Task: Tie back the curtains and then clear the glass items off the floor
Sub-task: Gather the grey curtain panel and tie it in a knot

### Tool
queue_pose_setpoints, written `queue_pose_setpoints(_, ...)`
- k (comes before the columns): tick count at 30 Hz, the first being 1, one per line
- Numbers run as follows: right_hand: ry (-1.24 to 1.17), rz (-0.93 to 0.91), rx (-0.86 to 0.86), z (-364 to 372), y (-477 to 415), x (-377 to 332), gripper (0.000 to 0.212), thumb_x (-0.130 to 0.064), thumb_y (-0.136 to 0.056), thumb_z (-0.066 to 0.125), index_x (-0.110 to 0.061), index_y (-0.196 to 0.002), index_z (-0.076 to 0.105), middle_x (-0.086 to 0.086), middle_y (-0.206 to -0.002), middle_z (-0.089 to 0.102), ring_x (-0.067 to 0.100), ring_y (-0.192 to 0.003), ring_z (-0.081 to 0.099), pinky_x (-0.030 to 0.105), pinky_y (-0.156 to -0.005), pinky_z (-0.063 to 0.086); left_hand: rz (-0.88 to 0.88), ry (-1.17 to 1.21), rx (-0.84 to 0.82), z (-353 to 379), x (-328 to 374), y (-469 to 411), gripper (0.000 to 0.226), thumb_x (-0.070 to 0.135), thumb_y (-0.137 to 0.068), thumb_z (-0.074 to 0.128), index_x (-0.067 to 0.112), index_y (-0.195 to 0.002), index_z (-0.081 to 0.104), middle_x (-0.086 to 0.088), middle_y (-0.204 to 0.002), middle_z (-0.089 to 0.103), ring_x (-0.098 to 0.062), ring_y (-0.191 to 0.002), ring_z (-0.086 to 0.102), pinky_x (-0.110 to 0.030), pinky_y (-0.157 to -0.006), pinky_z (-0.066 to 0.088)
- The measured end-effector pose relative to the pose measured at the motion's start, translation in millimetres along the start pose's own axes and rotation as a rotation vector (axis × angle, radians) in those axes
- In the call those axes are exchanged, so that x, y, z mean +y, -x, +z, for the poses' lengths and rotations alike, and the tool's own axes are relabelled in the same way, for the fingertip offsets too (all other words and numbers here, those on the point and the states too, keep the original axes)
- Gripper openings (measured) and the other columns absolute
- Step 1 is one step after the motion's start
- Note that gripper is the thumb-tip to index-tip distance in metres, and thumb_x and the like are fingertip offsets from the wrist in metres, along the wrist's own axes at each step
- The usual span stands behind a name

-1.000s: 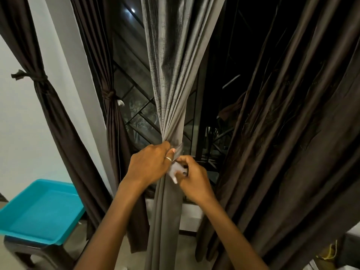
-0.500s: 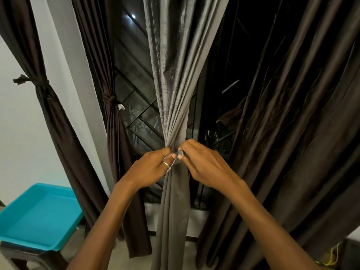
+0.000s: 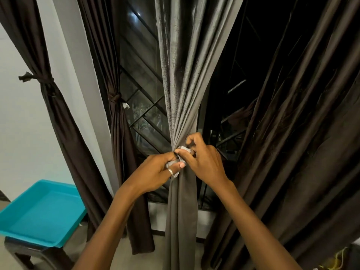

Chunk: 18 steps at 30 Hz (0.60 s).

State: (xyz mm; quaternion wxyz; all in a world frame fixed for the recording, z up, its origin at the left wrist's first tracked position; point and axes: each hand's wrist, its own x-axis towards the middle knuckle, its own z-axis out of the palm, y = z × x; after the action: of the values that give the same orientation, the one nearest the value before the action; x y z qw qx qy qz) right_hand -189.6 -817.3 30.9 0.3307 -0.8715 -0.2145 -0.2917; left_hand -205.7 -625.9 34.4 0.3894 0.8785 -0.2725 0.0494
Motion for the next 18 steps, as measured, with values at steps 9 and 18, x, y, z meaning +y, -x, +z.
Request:
queue_pose_setpoints(9, 0.253, -0.097, 0.087, 9, 10, -3, 0.026, -0.040, -0.106, 0.049, -0.023, -0.100, 0.067, -0.005, -0.077, 0.070, 0.013, -0.063, 0.066, 0.035, -0.052, 0.052, -0.168, 0.164, 0.088, 9, 3, 2, 0.027, 0.055, -0.094, 0.048, 0.030, -0.089, 0.059, 0.001, -0.080, 0.070, -0.012, -0.074, 0.071, -0.050, -0.074, 0.060)
queue_pose_setpoints(18, 0.362, -0.075, -0.272, 1, 17, -7, 0.028, -0.033, -0.086, 0.061, -0.019, -0.108, 0.055, -0.003, -0.103, 0.041, 0.016, -0.089, 0.054, 0.028, -0.057, 0.040, -0.242, 0.155, 0.259, 16, 19, -6, 0.029, 0.040, -0.100, 0.049, 0.029, -0.075, 0.057, 0.001, -0.070, 0.070, -0.012, -0.066, 0.070, -0.048, -0.073, 0.059)
